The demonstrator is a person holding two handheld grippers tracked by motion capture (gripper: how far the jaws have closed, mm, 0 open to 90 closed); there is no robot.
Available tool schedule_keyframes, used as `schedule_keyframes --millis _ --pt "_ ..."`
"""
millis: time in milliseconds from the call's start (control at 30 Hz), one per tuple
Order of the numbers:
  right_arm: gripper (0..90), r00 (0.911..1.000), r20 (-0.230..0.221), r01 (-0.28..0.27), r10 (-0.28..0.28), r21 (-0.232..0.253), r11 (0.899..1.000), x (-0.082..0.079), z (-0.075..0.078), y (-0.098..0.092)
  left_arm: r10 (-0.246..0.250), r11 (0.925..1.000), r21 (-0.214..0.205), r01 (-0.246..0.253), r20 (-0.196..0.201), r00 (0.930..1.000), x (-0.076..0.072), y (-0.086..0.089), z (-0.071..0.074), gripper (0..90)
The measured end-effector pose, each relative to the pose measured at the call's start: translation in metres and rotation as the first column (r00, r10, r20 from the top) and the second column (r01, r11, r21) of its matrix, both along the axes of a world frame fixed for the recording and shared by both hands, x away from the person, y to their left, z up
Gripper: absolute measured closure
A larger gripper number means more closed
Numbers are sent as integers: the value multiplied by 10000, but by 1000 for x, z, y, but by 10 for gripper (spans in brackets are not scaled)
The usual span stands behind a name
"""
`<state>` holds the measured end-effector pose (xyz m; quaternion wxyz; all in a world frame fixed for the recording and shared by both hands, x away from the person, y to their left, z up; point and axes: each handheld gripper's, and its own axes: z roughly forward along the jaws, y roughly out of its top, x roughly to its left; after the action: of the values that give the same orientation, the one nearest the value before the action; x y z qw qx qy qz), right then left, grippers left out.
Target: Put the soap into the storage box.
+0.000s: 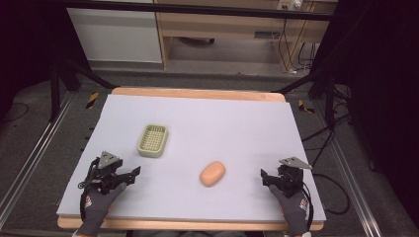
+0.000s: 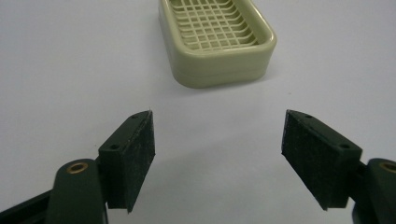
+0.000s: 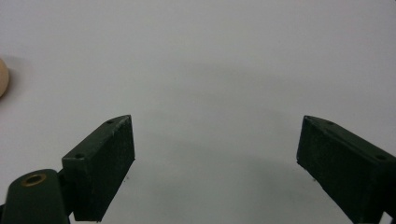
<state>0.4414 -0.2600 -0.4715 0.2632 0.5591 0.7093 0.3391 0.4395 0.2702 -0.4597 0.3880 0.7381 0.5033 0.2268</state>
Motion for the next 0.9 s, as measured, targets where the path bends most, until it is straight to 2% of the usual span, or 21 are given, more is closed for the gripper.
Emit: schedule_keyframes --millis 133,333,533,900 --pt "108 9999 -98 -41 42 100 9999 -1 0 0 -106 9998 -140 105 -75 9999 -1 -4 0 267" --pt "105 10000 -56 -50 50 54 10000 -3 1 -1 -310 9994 -133 310 -1 9995 -3 -10 2 267" --pt "98 9999 -69 -112 113 209 9997 -4 1 0 -552 9984 -99 552 -96 9984 -4 -18 1 265" --pt "91 9999 -138 23 -24 -113 9999 -3 1 2 -993 9951 20 993 -87 9950 -7 -32 1 253"
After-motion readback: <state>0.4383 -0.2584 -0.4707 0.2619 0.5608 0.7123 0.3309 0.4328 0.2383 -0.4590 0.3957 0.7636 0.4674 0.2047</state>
